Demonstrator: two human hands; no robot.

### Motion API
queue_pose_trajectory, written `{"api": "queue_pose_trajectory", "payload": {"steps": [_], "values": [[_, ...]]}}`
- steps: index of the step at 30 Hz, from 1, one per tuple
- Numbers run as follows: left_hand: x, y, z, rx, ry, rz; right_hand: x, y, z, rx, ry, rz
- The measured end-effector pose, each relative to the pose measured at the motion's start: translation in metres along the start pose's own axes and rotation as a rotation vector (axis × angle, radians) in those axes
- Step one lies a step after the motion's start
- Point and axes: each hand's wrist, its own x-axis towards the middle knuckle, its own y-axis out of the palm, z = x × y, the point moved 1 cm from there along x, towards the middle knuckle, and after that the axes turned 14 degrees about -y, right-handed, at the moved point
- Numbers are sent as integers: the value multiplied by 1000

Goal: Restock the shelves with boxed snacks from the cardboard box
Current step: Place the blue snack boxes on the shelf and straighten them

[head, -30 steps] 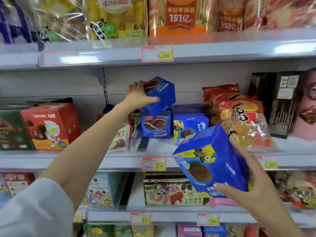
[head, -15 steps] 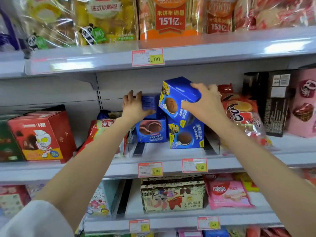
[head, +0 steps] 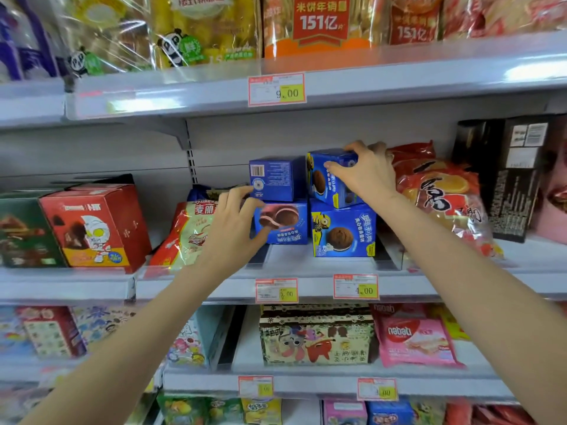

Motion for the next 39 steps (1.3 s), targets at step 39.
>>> {"api": "queue_pose_trajectory", "payload": {"steps": [39], "values": [[-180, 32, -25, -336, -75, 387, -236, -14, 2, 290, -473, 81]]}}
